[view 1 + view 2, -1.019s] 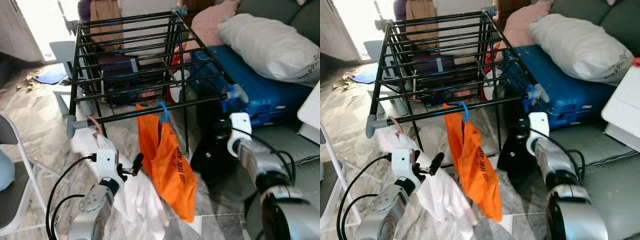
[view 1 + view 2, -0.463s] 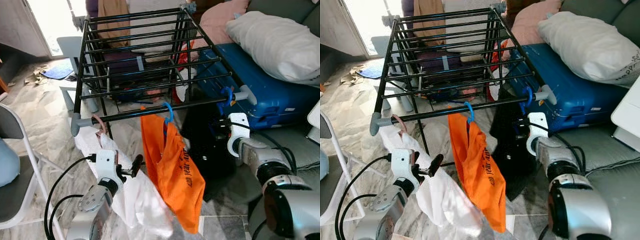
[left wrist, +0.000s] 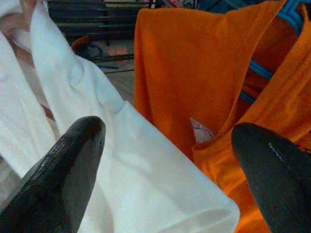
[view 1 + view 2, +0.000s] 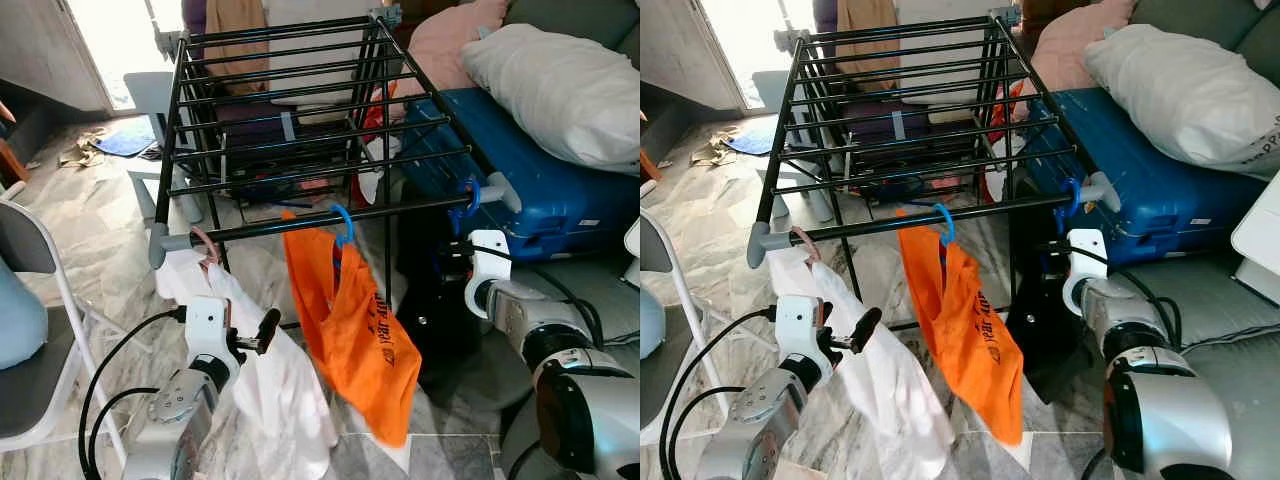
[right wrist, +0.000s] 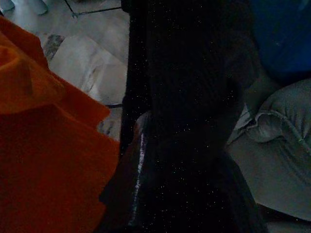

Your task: Hang hanger

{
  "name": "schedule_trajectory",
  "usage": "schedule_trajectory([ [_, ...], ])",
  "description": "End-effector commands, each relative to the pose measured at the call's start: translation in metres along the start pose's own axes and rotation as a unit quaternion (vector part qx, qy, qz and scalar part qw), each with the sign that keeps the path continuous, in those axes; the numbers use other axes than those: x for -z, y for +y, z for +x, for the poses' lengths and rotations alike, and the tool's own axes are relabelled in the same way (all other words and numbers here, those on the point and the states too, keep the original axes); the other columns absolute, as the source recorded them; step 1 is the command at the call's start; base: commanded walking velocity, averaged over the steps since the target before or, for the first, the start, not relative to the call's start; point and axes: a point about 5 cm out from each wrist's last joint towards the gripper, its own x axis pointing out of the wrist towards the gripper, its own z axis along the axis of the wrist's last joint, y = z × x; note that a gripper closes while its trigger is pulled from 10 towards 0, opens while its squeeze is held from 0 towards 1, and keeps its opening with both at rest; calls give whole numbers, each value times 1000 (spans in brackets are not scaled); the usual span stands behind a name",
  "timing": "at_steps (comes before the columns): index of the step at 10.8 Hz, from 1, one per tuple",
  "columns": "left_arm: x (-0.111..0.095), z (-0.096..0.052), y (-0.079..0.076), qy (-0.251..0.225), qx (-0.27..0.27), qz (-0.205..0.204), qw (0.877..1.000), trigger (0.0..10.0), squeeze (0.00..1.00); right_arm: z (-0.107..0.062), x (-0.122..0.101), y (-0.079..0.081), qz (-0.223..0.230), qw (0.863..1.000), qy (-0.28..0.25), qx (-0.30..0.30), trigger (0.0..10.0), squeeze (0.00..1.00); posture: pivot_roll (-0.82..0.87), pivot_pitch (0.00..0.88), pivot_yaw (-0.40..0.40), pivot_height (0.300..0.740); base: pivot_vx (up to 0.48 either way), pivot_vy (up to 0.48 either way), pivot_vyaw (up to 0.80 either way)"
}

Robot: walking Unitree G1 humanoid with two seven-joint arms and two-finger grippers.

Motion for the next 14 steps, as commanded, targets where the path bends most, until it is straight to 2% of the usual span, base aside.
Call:
schedule_trajectory([
  [1,-6,-1,4,-4,-4,9,1000,10000,0,2,-1,6,5,1000,-5,-10,10000,0,-86,0,68,740,0,0,0],
  [2,-6,0,3,-3,-1,11,1000,10000,0,2,4,7,11,1000,1,-15,10000,145,-86,0,71,740,0,0,0],
  [3,-6,0,3,-2,-1,12,1000,10000,0,2,6,5,13,1000,-2,-12,10000,1000,-87,0,72,740,0,0,0],
  [6,-6,0,3,3,-3,14,1000,10000,0,-1,4,-5,-33,999,-27,22,10000,1000,-94,0,74,740,0,0,0],
  [9,-4,-4,1,10,3,20,1000,10000,0,-5,-1,-13,-61,995,-70,47,10000,1000,-109,0,83,740,0,0,0],
  [10,-5,-5,2,9,3,18,1000,10000,0,-9,-1,-16,-57,993,-88,55,10000,1000,-116,0,81,740,0,0,0],
  [14,-6,-9,-4,12,17,15,1000,10000,0,-24,19,-15,-77,987,-124,73,10000,1000,-128,0,89,740,0,0,0],
])
